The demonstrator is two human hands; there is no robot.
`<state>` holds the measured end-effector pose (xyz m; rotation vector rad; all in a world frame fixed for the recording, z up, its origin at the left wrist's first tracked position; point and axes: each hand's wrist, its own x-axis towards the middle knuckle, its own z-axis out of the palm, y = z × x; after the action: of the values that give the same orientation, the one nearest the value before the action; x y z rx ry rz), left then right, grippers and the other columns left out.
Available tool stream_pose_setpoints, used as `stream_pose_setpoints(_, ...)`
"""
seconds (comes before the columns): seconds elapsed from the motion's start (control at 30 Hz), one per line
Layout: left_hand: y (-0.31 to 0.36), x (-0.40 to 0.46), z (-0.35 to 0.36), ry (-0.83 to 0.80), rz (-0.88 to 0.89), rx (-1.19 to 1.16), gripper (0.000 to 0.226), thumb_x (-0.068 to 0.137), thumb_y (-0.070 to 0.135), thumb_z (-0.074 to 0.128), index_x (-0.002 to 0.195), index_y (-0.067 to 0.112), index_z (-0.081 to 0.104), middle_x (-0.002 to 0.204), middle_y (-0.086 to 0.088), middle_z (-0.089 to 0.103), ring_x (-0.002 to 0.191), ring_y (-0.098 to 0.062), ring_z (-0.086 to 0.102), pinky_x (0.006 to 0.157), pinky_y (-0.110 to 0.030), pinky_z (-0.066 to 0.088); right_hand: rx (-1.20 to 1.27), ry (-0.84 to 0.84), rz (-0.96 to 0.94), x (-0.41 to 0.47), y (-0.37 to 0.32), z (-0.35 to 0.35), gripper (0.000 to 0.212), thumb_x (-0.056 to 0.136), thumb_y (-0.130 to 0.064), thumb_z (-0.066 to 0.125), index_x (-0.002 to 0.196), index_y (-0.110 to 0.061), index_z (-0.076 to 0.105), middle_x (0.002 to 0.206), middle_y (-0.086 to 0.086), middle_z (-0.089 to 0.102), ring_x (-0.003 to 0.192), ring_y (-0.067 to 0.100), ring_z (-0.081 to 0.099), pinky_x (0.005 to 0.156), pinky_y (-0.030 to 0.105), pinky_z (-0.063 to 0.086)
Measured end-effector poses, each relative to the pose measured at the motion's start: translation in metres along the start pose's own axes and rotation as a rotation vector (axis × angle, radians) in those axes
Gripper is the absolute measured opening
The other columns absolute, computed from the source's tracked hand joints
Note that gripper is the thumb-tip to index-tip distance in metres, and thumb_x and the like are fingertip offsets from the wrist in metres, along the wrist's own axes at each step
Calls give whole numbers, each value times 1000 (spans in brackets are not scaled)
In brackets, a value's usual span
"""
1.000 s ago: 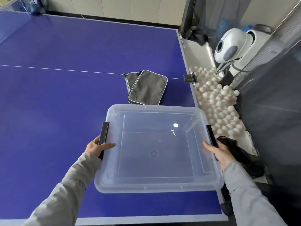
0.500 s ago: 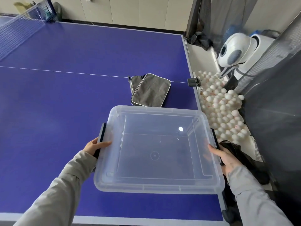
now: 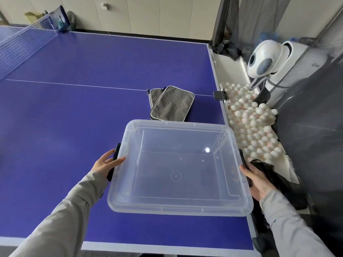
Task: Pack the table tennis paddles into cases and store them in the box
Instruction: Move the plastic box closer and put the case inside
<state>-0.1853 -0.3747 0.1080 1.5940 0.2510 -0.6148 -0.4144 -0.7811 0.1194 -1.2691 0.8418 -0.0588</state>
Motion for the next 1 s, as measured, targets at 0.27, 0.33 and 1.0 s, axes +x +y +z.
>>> stream_pose_setpoints(0.27, -10, -35, 10, 100, 199, 216, 72, 74, 36, 78, 136, 25, 45, 140, 3, 45, 129, -20, 42, 103, -38, 38, -315, 148, -220, -21, 11, 6, 54, 82, -31, 70, 131, -29, 49, 126, -16, 50, 120, 3, 44, 103, 27, 32)
stream_pose_setpoints(0.33, -17, -46, 13, 110, 242, 306, 73, 70, 39, 79, 133, 21, 48, 138, 2, 45, 125, -20, 45, 106, -41, 38, -434, 173, -242, -26, 17, 6, 58, 84, -32, 68, 137, -19, 46, 137, -9, 45, 130, 8, 38, 111, 31, 28)
stream_pose_setpoints(1.0, 16, -72, 26, 82, 376, 335, 86, 77, 17, 77, 147, 16, 27, 144, -2, 38, 129, -17, 39, 104, -27, 31, -578, 254, -454, -40, -18, 31, 70, 82, -16, 72, 142, -4, 37, 148, 11, 36, 137, 21, 33, 109, 25, 23)
